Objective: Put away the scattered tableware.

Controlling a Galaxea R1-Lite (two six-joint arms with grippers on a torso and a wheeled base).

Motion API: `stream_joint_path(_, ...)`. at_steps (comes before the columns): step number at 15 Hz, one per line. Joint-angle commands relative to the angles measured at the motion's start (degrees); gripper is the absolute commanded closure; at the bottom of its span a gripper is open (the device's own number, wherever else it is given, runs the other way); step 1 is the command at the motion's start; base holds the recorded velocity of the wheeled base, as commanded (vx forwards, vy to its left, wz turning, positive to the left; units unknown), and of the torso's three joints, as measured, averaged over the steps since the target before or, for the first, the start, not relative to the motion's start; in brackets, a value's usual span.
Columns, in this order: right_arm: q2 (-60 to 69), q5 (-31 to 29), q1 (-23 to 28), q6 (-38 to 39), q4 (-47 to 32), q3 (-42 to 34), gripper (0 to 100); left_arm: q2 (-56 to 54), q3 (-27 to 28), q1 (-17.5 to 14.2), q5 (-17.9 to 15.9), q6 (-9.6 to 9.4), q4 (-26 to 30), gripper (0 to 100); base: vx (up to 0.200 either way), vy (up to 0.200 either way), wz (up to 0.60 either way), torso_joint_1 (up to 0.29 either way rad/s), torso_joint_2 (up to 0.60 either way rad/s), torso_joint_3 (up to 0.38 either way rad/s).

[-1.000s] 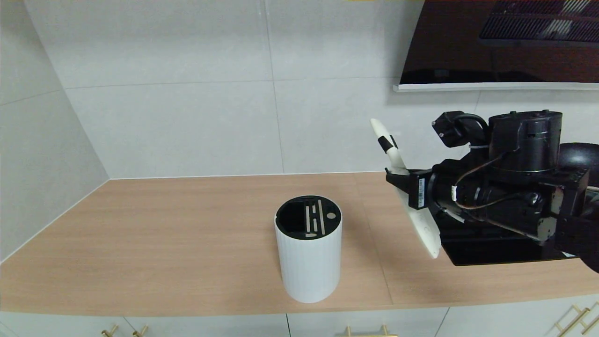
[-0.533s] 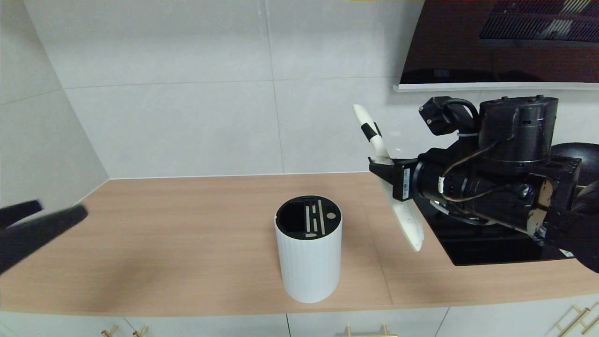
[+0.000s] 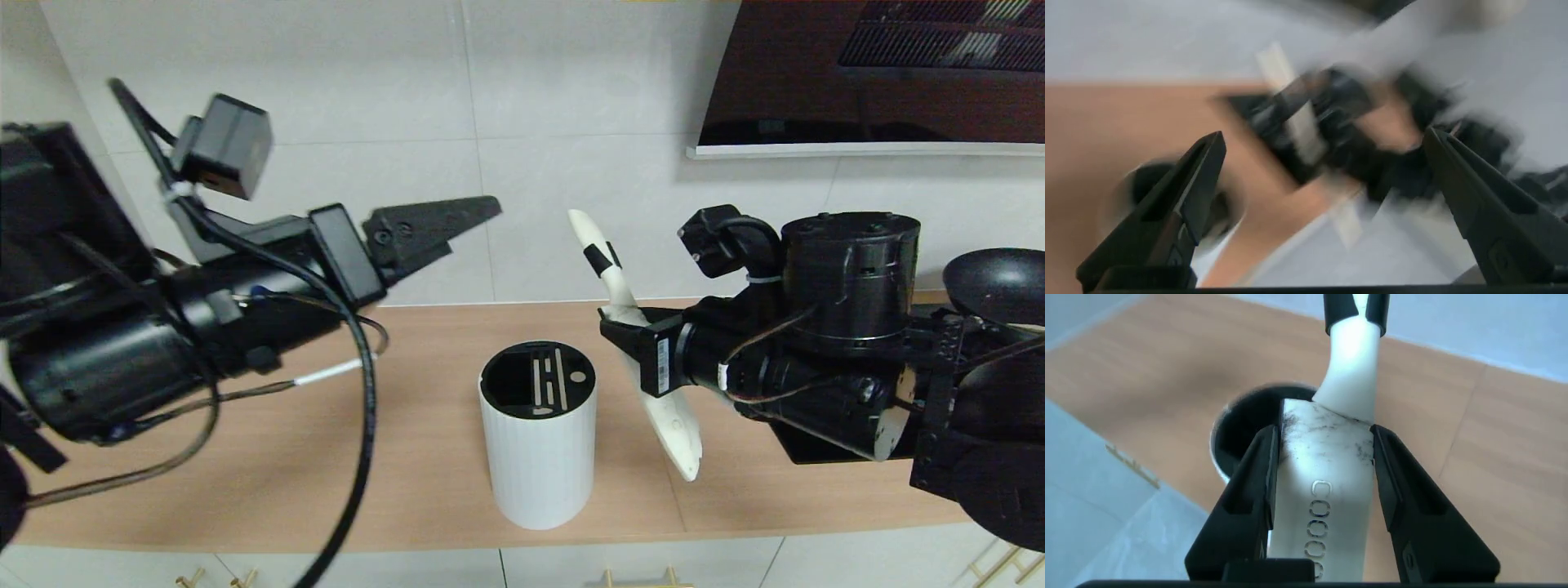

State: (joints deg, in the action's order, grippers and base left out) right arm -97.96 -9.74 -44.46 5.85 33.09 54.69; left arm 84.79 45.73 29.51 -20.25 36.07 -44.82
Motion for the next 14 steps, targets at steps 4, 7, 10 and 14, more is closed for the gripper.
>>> stream_joint_path(4,-0.5,-0.8,-3.8,0.5,0.2,-0.4,100,12.9,-1.7,4.7,3.7,1.46,-5.5,0,0.000,0.000,0.00,0.000,0.00,0.000)
stream_joint_path(7,-0.3,-0.9,-5.9,1.3,0.2,-0.6,100,16.2,-1.4,5.0,5.5,1.72,-11.2,0,0.000,0.000,0.00,0.000,0.00,0.000)
stream_joint_path(10,-1.1,-0.9,-7.0,2.1,0.3,-0.8,100,17.3,-1.4,5.0,5.5,4.36,-14.7,0,0.000,0.000,0.00,0.000,0.00,0.000)
stream_joint_path(14,-1.4,-0.9,-7.7,2.0,2.0,-1.6,100,17.4,-1.3,5.0,5.6,4.36,-14.8,0,0.000,0.000,0.00,0.000,0.00,0.000)
